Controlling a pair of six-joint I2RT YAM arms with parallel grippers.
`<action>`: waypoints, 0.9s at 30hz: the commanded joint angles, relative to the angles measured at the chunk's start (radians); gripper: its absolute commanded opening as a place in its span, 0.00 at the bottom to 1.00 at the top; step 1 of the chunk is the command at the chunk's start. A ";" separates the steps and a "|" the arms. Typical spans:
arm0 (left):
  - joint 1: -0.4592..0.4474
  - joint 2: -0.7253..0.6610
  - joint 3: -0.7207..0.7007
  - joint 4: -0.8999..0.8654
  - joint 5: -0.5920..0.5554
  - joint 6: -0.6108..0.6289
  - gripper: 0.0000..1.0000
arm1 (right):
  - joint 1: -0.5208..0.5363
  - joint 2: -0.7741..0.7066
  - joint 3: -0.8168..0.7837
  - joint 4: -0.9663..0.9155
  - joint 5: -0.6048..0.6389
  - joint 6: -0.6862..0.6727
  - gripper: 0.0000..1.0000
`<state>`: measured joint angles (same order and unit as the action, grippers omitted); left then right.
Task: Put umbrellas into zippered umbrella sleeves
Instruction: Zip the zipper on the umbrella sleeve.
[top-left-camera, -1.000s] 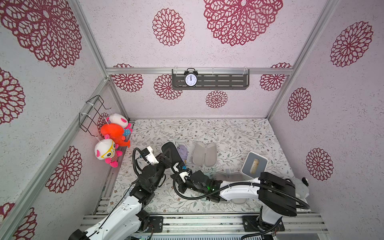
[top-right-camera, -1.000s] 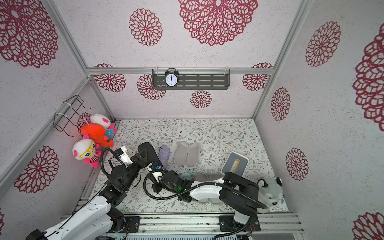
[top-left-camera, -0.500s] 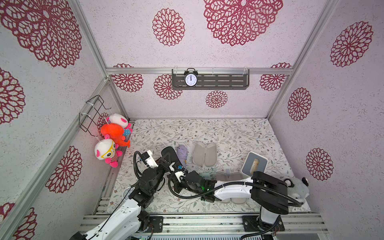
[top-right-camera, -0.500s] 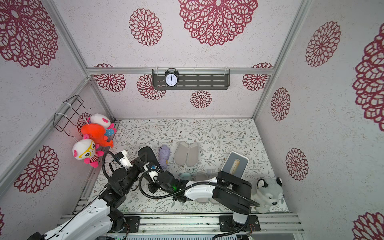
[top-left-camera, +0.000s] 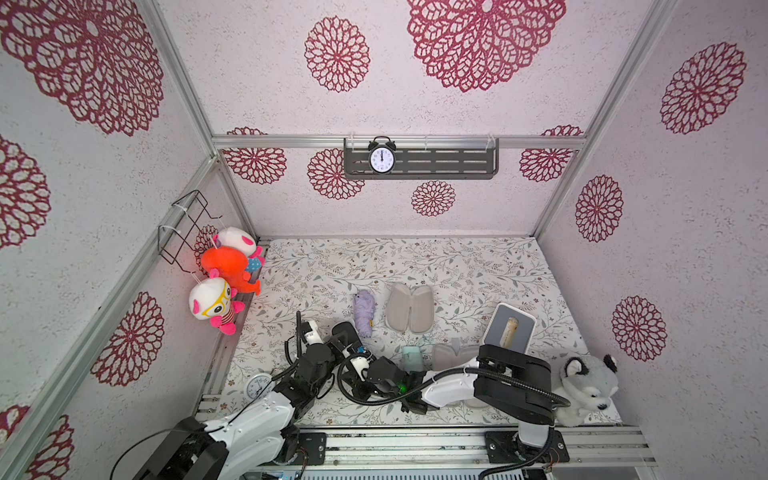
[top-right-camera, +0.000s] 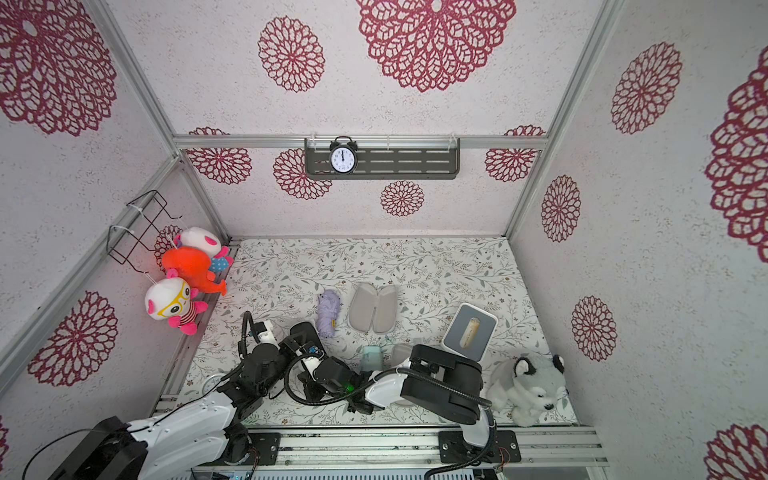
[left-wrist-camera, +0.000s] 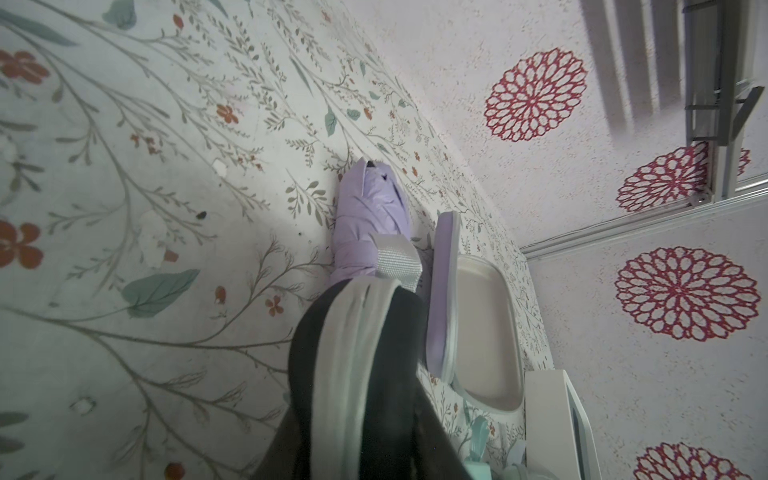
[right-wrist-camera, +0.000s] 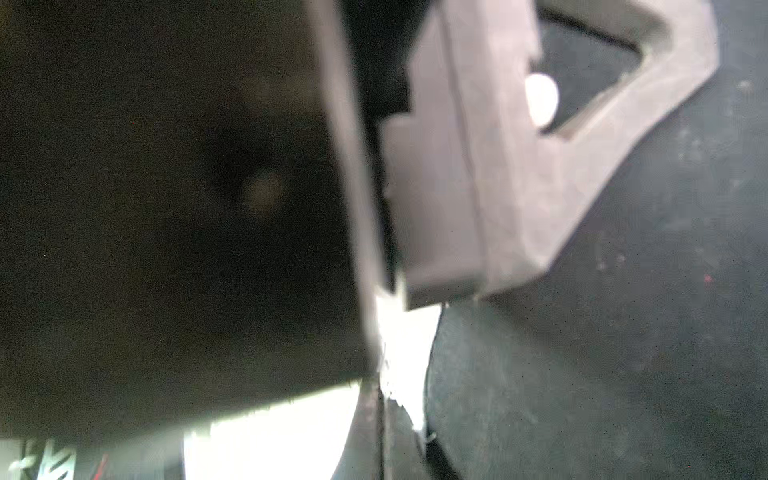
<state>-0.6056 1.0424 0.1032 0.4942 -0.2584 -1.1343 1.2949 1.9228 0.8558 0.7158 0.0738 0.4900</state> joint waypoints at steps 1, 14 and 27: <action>-0.080 0.044 -0.020 0.025 0.141 -0.037 0.05 | -0.048 0.030 0.014 0.151 0.096 0.037 0.00; -0.095 -0.010 -0.037 -0.121 0.116 -0.006 0.33 | -0.049 0.023 -0.071 0.142 0.155 0.066 0.00; -0.088 -0.210 -0.024 -0.381 0.061 0.040 0.75 | -0.046 -0.052 -0.178 0.090 0.236 0.082 0.00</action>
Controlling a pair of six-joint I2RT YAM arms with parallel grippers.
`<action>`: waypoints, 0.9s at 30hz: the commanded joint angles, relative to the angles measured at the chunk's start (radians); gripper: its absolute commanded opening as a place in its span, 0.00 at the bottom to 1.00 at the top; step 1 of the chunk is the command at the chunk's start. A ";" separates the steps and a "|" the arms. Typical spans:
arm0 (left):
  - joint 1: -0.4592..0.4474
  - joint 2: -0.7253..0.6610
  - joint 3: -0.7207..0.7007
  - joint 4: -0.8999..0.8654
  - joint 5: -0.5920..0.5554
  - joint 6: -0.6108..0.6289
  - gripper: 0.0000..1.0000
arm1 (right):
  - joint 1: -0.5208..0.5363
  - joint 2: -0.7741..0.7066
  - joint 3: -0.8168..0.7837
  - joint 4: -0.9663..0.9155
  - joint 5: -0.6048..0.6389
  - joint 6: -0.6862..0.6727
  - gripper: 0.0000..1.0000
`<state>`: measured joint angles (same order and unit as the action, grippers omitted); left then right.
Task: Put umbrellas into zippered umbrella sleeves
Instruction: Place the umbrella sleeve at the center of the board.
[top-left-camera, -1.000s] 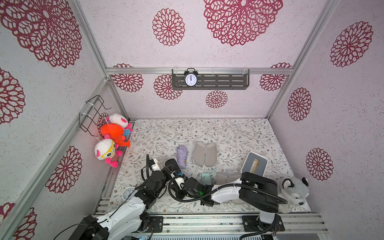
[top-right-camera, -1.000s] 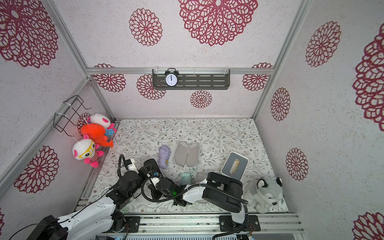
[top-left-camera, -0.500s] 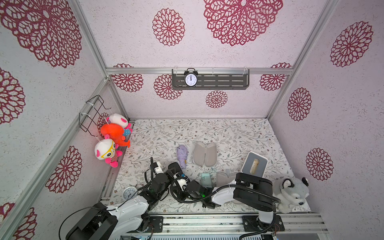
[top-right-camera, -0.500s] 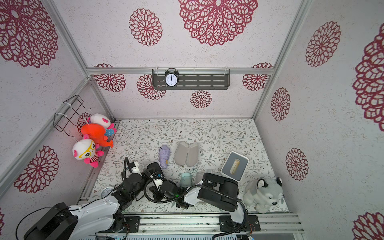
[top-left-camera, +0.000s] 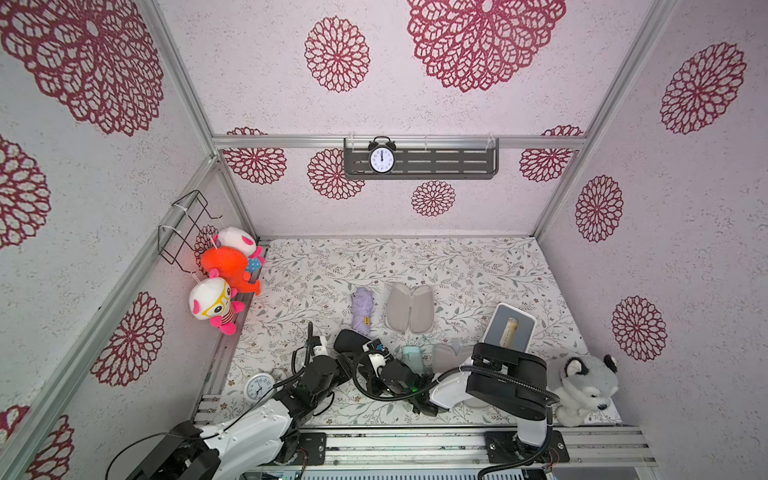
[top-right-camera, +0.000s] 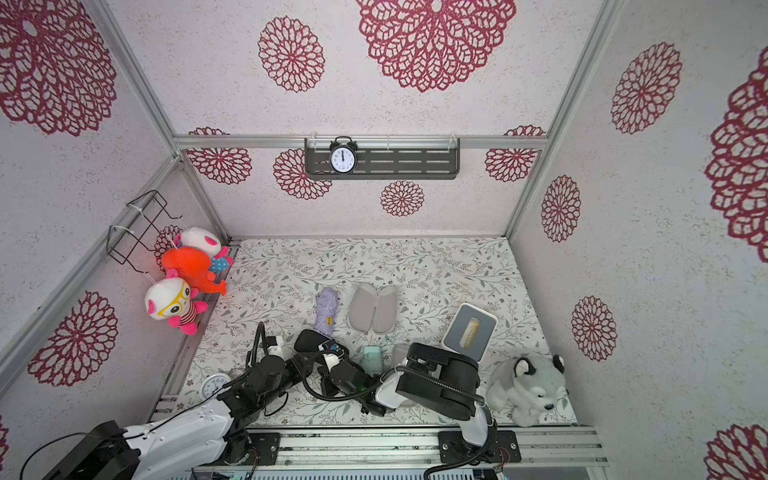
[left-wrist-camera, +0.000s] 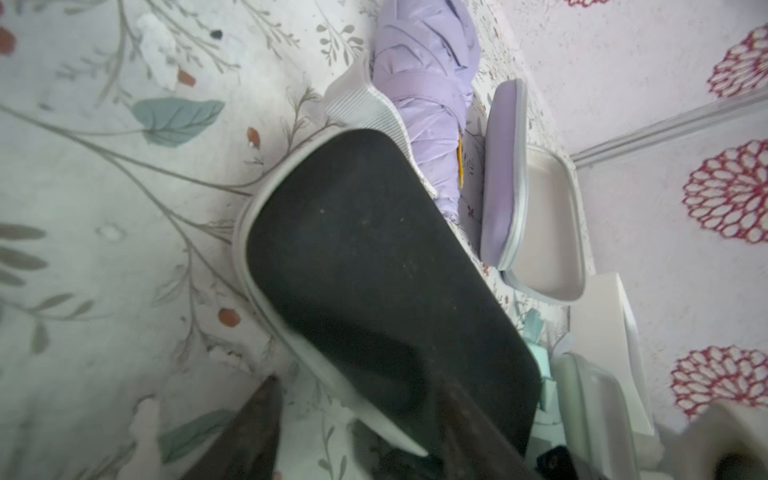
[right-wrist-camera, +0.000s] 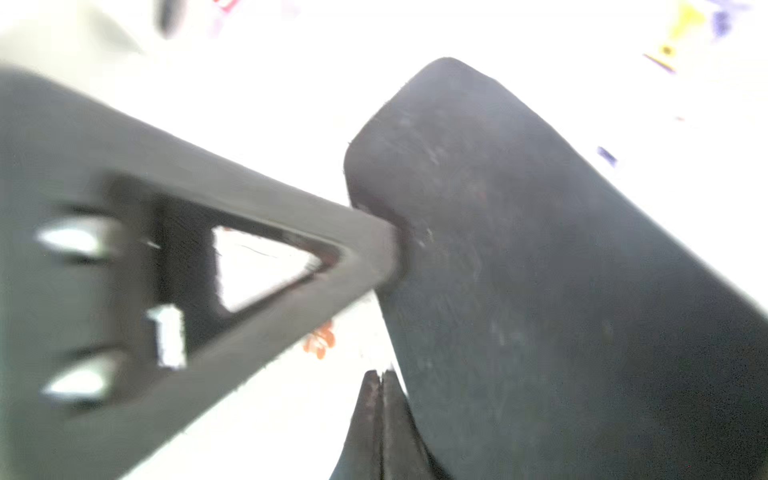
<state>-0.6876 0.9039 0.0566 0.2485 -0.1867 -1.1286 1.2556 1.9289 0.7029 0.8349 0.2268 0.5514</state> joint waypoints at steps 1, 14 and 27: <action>-0.006 -0.119 0.032 -0.186 -0.015 0.048 0.78 | -0.003 -0.071 -0.037 -0.030 0.096 0.016 0.00; 0.018 -0.361 0.147 -0.313 -0.103 0.290 0.88 | 0.004 -0.233 -0.106 -0.030 0.085 -0.117 0.01; 0.215 0.232 0.280 0.045 0.133 0.519 0.78 | -0.107 -0.329 -0.006 -0.359 0.130 -0.140 0.74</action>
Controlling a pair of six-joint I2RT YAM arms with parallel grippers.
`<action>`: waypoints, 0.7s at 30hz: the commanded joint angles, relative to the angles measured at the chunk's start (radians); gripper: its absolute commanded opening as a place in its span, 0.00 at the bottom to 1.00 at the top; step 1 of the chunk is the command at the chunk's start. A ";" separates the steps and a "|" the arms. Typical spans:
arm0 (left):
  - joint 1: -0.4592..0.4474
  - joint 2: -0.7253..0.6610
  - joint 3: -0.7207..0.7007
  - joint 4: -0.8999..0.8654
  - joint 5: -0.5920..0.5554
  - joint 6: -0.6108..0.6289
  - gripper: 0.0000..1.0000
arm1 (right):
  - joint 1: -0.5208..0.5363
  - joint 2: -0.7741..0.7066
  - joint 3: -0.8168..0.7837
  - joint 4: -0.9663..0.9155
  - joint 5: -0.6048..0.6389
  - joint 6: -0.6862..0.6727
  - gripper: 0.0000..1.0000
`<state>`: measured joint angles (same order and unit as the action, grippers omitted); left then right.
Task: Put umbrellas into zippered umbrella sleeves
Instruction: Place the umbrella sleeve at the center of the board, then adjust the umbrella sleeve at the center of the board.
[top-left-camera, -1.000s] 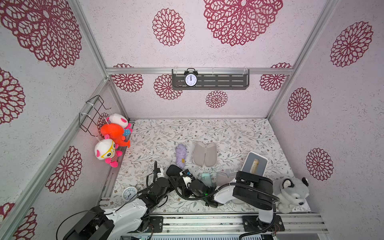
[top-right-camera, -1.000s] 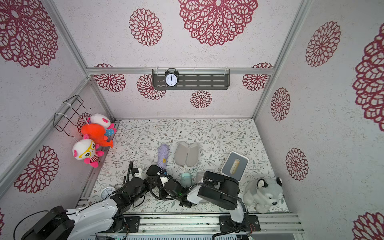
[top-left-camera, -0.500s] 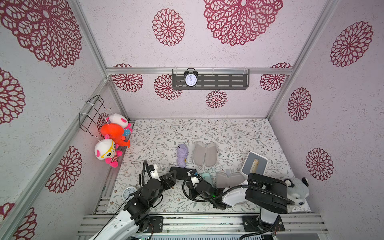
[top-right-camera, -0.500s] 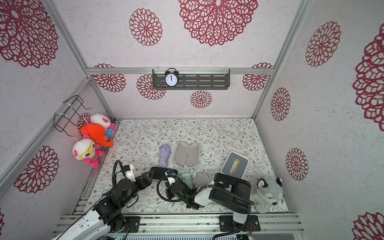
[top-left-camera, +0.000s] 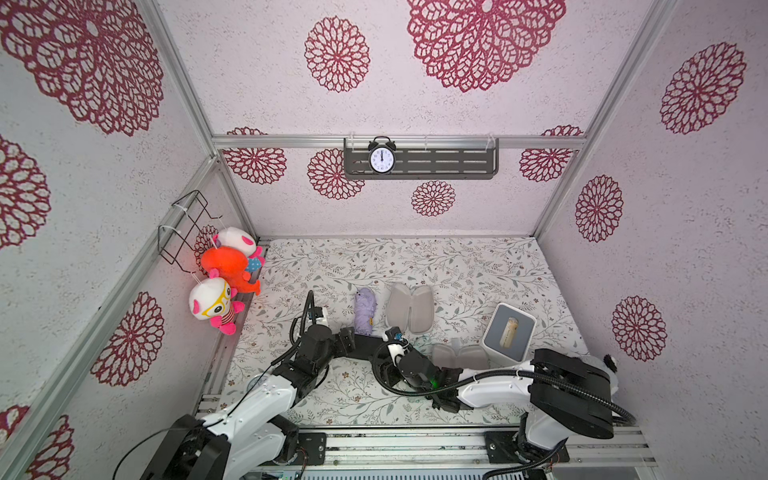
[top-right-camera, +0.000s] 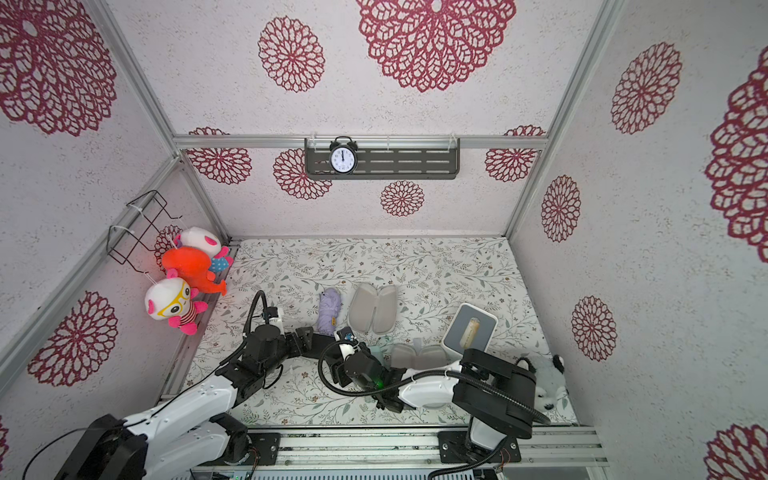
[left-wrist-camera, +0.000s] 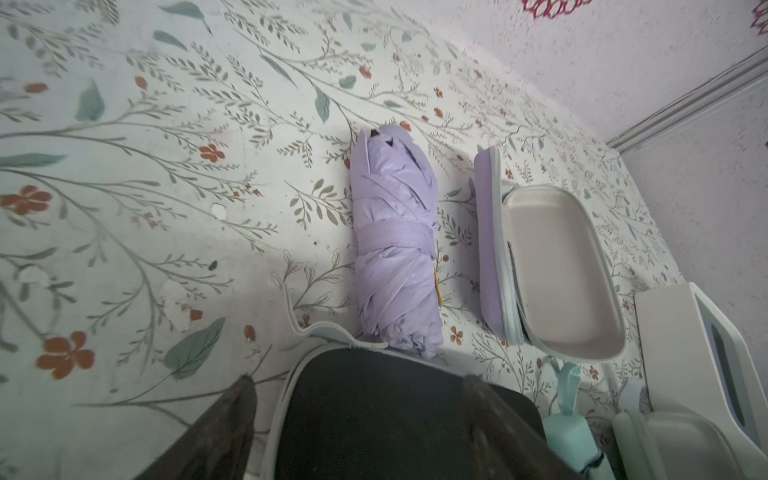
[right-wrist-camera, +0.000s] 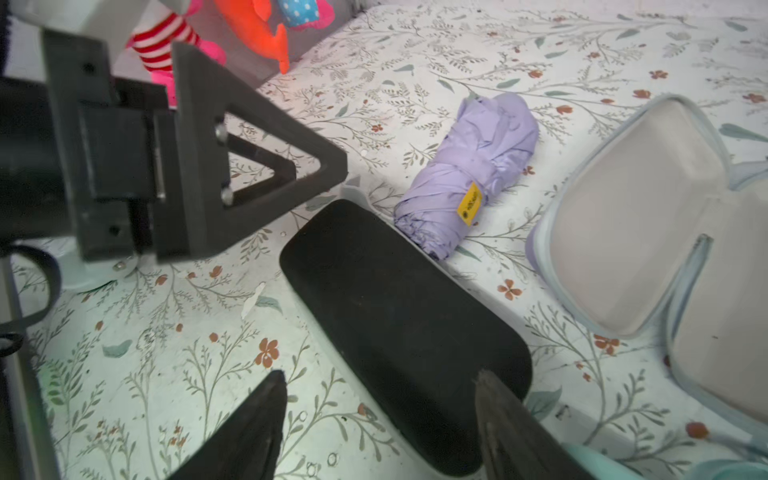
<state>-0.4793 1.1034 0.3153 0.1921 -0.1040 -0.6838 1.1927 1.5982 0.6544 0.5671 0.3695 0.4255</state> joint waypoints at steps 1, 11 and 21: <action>0.011 0.043 0.017 0.115 0.062 0.072 0.77 | -0.055 0.013 0.058 -0.114 -0.030 -0.012 0.75; 0.038 0.196 -0.017 0.195 0.140 -0.014 0.67 | -0.079 0.124 0.156 -0.168 -0.075 -0.004 0.77; 0.020 0.087 -0.099 0.080 0.137 -0.120 0.64 | -0.081 0.193 0.158 -0.060 -0.218 0.002 0.73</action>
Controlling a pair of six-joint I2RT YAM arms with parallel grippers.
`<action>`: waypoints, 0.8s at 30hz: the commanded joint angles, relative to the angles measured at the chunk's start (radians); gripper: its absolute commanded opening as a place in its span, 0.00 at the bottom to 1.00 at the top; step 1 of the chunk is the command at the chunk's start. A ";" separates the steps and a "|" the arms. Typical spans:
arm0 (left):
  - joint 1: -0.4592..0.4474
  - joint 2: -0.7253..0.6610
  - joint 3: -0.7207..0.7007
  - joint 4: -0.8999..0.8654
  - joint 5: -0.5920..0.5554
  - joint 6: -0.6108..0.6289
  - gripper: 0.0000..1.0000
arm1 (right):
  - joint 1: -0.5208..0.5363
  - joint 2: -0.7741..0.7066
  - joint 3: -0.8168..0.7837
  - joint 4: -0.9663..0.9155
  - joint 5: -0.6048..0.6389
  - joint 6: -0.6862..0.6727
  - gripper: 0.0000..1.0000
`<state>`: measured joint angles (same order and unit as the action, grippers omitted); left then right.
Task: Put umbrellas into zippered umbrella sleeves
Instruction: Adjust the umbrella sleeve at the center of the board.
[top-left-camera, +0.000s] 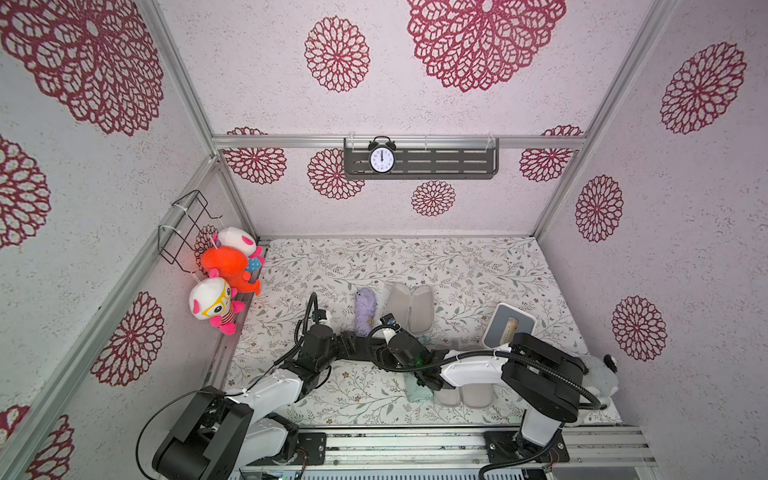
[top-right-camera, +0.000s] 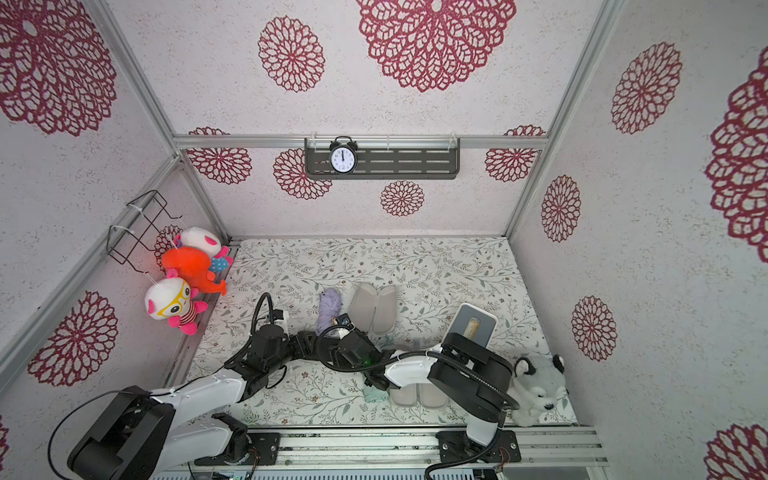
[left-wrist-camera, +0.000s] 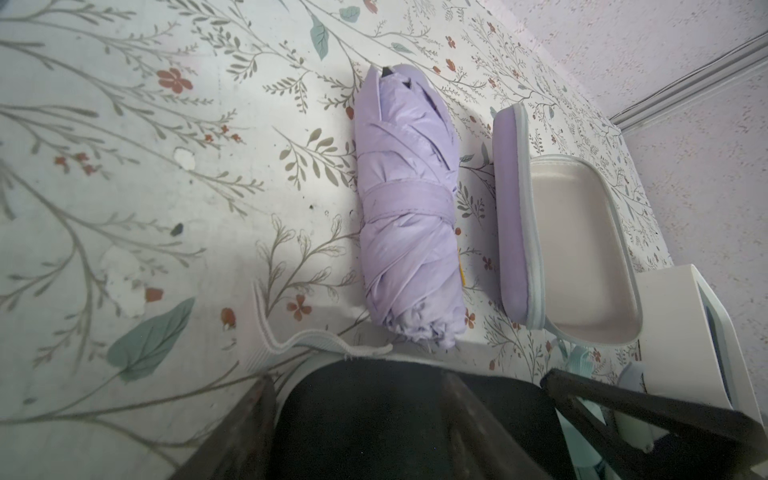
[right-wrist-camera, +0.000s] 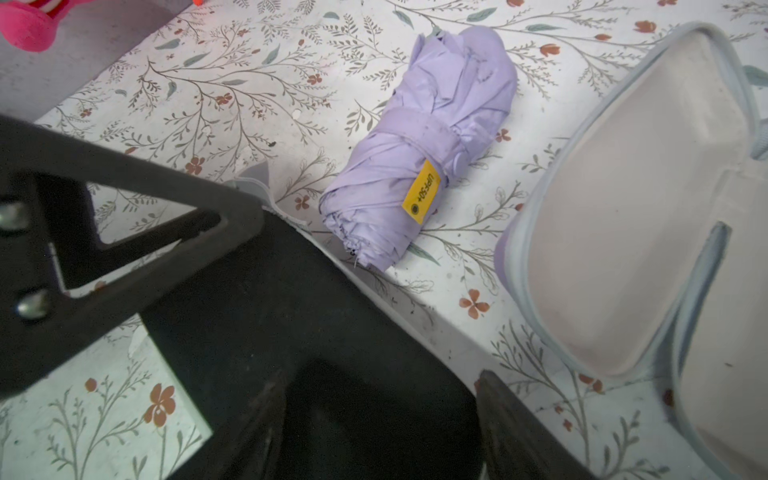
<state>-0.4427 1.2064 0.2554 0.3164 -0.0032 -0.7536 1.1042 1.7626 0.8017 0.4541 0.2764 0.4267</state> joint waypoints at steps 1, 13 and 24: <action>-0.028 -0.016 -0.061 -0.028 0.019 -0.062 0.64 | 0.008 0.037 0.012 0.071 -0.141 -0.011 0.74; -0.219 -0.414 -0.086 -0.493 -0.065 -0.230 0.68 | -0.023 0.077 0.072 0.155 -0.332 -0.136 0.74; -0.199 -0.697 0.008 -0.767 -0.181 -0.166 0.80 | -0.027 -0.045 0.036 0.113 -0.272 -0.160 0.77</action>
<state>-0.6483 0.5194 0.2188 -0.4004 -0.1532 -0.9581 1.0786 1.7996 0.8490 0.5671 -0.0216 0.2806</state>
